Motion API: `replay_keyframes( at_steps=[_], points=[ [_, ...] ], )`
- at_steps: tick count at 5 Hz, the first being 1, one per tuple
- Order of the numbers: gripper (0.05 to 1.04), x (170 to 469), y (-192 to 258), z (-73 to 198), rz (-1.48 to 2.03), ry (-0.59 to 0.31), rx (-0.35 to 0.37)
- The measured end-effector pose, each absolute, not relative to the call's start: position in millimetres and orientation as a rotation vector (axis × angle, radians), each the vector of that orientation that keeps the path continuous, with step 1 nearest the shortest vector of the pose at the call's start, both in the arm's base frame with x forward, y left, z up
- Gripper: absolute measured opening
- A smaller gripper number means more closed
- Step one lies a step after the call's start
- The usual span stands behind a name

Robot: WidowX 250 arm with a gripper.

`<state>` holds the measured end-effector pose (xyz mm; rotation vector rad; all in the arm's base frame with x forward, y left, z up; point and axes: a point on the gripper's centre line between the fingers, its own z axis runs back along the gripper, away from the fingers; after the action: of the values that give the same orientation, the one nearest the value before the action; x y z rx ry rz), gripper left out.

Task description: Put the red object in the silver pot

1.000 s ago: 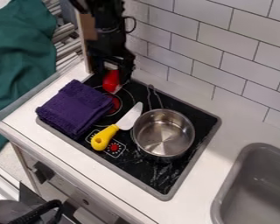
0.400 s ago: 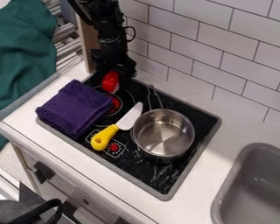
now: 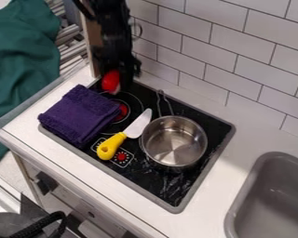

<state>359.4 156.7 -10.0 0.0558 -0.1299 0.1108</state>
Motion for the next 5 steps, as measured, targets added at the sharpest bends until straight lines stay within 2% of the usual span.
replay_keyframes(
  at_steps=[1, 2, 3, 5],
  points=[
    [0.546, 362, 136, 25, 0.086, -0.174, 0.098],
    [0.546, 350, 91, 48, 0.066, -0.198, 0.100],
    [0.545, 324, 51, 50, 0.078, -0.186, 0.078],
    [0.545, 280, 5, 31, 0.100, -0.125, 0.053]
  ],
)
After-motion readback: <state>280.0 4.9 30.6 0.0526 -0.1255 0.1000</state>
